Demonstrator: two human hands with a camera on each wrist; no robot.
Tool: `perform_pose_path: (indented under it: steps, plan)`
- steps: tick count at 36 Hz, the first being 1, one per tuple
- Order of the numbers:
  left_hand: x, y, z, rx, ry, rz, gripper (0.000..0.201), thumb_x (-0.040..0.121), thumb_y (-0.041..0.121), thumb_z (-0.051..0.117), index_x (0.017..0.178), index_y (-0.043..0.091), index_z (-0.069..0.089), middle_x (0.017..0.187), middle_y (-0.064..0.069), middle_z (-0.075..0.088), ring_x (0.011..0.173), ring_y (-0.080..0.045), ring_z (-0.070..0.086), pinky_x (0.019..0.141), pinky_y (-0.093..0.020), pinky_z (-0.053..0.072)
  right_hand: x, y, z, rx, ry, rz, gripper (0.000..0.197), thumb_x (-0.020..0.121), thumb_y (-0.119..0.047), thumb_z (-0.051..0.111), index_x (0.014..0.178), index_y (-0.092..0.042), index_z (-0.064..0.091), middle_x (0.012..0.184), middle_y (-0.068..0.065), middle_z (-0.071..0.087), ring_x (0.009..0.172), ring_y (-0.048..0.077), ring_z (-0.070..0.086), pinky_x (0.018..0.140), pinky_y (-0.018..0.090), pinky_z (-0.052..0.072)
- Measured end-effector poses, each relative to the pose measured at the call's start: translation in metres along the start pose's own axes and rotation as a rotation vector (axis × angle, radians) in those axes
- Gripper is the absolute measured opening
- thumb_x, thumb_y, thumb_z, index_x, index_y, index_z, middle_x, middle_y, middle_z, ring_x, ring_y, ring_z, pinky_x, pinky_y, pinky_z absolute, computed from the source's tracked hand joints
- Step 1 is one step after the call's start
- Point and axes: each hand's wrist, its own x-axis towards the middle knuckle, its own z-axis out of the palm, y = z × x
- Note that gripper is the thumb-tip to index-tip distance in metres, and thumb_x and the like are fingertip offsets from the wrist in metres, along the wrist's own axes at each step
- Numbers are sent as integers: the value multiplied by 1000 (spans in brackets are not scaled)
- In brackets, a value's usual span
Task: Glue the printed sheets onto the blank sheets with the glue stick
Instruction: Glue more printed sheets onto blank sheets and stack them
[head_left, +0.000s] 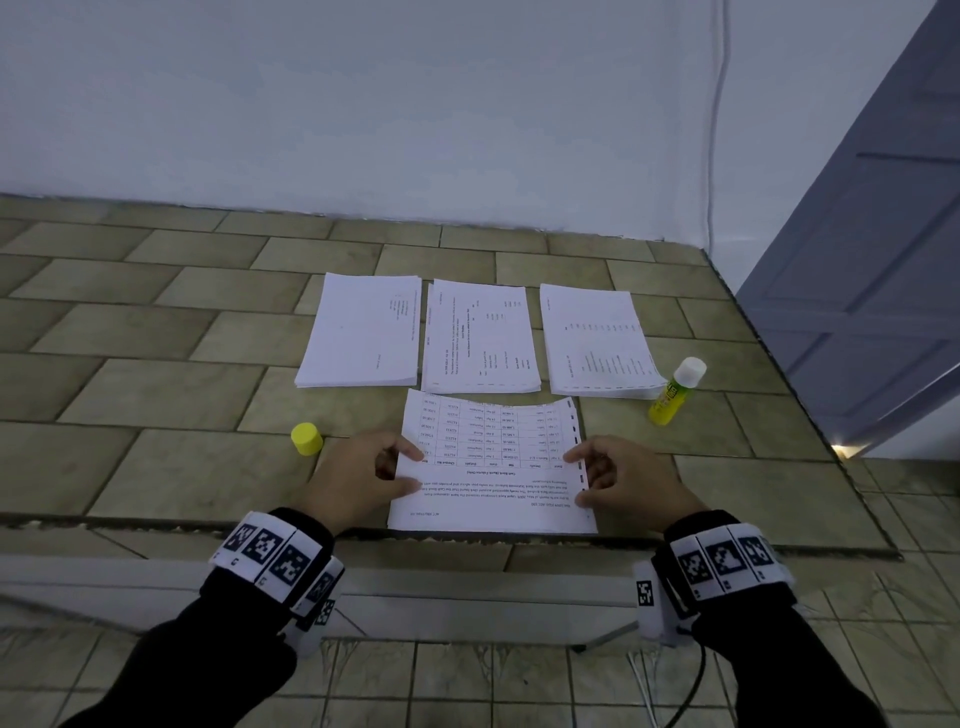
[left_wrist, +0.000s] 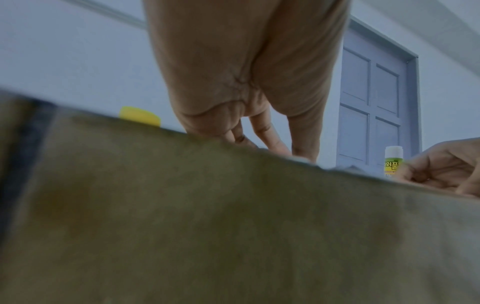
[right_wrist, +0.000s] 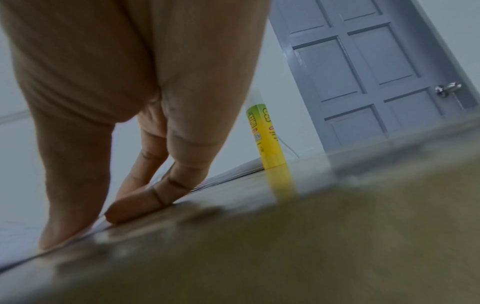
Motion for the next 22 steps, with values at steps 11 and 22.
perform_pose_path:
  steps: [11,22]
  plan:
    - [0,-4,0,-4,4,28,28,76,9,82,89,27,66,87,8,67,75,6,60,62,-10,46,-1,3,0,-7,-1,-11,44,72,0,80,105,-23,61,92,-3,58,79,9,59,69,16,52]
    - [-1,-5,1,-7,12,45,31,75,6,82,86,30,64,87,14,64,74,10,59,60,-7,44,-4,-3,1,-81,10,-12,43,73,-2,79,105,-24,59,97,-1,56,82,8,58,69,12,51]
